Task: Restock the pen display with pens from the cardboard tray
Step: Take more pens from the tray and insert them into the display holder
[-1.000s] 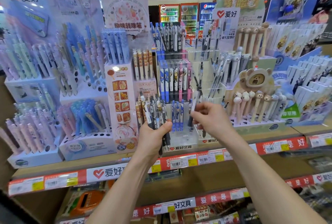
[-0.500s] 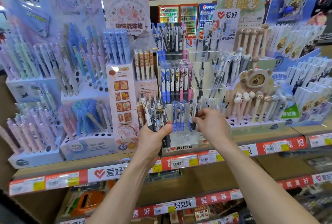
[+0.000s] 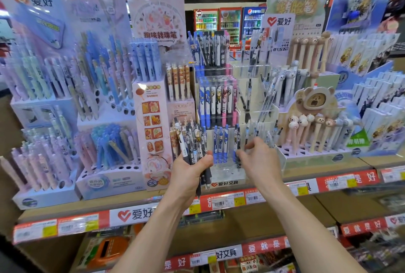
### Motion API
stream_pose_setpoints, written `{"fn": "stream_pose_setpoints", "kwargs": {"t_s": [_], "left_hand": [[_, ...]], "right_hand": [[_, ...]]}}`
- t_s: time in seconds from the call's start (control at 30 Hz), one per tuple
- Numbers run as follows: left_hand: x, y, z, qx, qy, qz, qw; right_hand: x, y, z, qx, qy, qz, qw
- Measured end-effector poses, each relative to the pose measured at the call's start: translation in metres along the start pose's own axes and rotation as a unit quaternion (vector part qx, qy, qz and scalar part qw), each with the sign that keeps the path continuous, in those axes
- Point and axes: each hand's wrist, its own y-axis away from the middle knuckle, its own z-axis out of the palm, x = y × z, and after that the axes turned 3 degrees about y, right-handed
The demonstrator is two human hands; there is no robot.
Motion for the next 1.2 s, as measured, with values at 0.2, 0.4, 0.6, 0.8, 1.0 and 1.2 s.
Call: {"fn": "stream_pose_setpoints", "kwargs": {"t_s": [0.2,0.4,0.6,0.8,1.0,1.2], "left_hand": [[-0.001,-0.001,-0.003,-0.054,0.009,-0.01,0.998],[0.004,0.001,-0.003,-0.11,0.024,-0.01,0.994],[0.002,0.001,-0.003,-0.1,0.032,-0.017,0.994],[0.002,0.001,0.001,-0.069,0.051,-0.035,0.996],[-0.005,-0.008,-0.006,0.002,0.006,-0.036,0.999],[-0.004,-0.008,-0.007,0.001,-0.002,-0.031,1.0]], "right_hand": [[-0.028,0.025,-0.005,-0.215,-0.293,0.001,0.932],[-0.033,0.024,0.004,-0.255,-0.388,0.054,0.884],[-0.034,0.016,0.008,-0.266,-0.42,0.078,0.864],[-0.032,0.012,0.008,-0.259,-0.438,0.09,0.856],[-0.021,-0.01,-0.019,-0.194,-0.392,0.051,0.898],[0.0,-0.029,-0.03,-0.083,-0.252,0.0,0.964]]}}
